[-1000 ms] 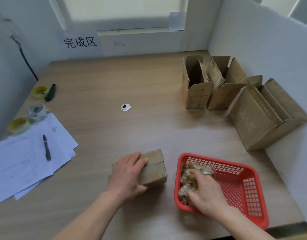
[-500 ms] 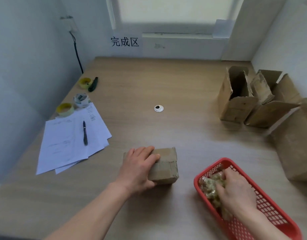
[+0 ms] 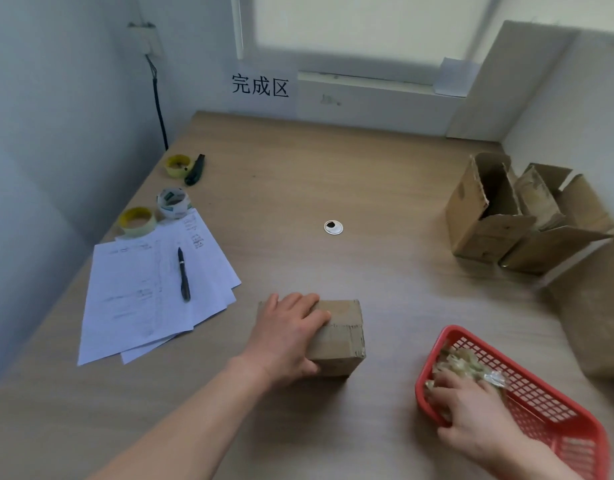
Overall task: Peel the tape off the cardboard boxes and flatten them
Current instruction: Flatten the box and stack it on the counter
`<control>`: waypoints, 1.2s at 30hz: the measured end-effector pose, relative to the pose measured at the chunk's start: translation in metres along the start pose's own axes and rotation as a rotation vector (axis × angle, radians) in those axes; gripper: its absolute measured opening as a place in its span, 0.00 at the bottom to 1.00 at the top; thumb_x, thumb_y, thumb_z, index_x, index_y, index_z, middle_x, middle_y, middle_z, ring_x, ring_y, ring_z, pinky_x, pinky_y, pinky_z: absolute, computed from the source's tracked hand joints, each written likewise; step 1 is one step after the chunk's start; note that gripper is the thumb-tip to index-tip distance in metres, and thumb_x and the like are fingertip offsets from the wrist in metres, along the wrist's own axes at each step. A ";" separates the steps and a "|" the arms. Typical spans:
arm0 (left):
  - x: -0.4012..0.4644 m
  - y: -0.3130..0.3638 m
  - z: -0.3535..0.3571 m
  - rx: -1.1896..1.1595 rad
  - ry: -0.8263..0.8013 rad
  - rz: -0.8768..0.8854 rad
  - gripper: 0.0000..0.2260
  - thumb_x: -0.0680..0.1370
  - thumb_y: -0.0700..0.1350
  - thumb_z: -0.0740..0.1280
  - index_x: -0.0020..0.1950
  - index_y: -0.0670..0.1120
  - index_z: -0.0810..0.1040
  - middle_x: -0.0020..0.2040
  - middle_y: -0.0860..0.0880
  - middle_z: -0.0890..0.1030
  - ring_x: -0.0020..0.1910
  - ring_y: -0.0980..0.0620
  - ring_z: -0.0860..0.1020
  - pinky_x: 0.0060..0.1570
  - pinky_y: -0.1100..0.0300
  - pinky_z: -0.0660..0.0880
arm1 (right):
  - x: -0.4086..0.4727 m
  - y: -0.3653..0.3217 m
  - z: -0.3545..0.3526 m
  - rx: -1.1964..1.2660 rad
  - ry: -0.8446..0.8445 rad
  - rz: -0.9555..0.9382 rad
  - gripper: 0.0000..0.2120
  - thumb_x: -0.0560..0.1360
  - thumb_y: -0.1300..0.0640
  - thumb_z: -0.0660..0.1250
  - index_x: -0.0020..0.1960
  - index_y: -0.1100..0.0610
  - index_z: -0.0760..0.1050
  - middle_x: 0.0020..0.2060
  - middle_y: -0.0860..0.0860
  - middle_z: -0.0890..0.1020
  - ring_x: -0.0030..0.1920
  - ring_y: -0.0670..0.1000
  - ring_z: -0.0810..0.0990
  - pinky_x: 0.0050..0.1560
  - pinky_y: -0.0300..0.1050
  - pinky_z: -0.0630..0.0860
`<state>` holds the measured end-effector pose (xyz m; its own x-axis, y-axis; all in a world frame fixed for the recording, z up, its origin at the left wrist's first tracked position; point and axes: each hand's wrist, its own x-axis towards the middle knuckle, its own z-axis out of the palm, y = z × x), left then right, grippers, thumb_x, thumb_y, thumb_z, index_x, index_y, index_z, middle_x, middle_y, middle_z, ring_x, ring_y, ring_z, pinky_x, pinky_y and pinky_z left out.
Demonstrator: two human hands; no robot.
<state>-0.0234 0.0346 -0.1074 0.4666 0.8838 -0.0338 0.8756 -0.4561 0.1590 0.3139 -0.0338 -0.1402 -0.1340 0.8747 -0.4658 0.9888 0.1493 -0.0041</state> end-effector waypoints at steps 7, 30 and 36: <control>0.005 -0.019 -0.007 -0.028 0.007 0.009 0.41 0.64 0.74 0.67 0.73 0.57 0.64 0.80 0.52 0.56 0.76 0.47 0.54 0.72 0.45 0.54 | 0.015 -0.058 -0.053 0.453 0.584 0.194 0.04 0.74 0.52 0.70 0.41 0.47 0.77 0.37 0.42 0.77 0.41 0.50 0.80 0.40 0.45 0.68; -0.045 -0.073 -0.025 -1.127 -0.094 -0.637 0.46 0.65 0.43 0.77 0.77 0.56 0.57 0.72 0.53 0.65 0.67 0.51 0.70 0.48 0.62 0.73 | 0.081 -0.163 -0.076 1.422 0.088 -0.002 0.39 0.56 0.55 0.81 0.64 0.39 0.72 0.57 0.44 0.81 0.50 0.46 0.84 0.40 0.48 0.82; -0.031 -0.045 -0.010 -0.768 0.001 -0.822 0.39 0.62 0.58 0.76 0.69 0.55 0.64 0.60 0.57 0.74 0.57 0.53 0.75 0.55 0.59 0.72 | 0.085 -0.182 -0.089 0.798 0.263 0.095 0.32 0.55 0.35 0.71 0.55 0.43 0.68 0.45 0.40 0.80 0.48 0.47 0.80 0.41 0.43 0.73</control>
<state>-0.0792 0.0288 -0.1033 -0.2171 0.8869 -0.4077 0.6077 0.4497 0.6546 0.1163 0.0542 -0.1006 0.0385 0.9607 -0.2749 0.7336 -0.2140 -0.6450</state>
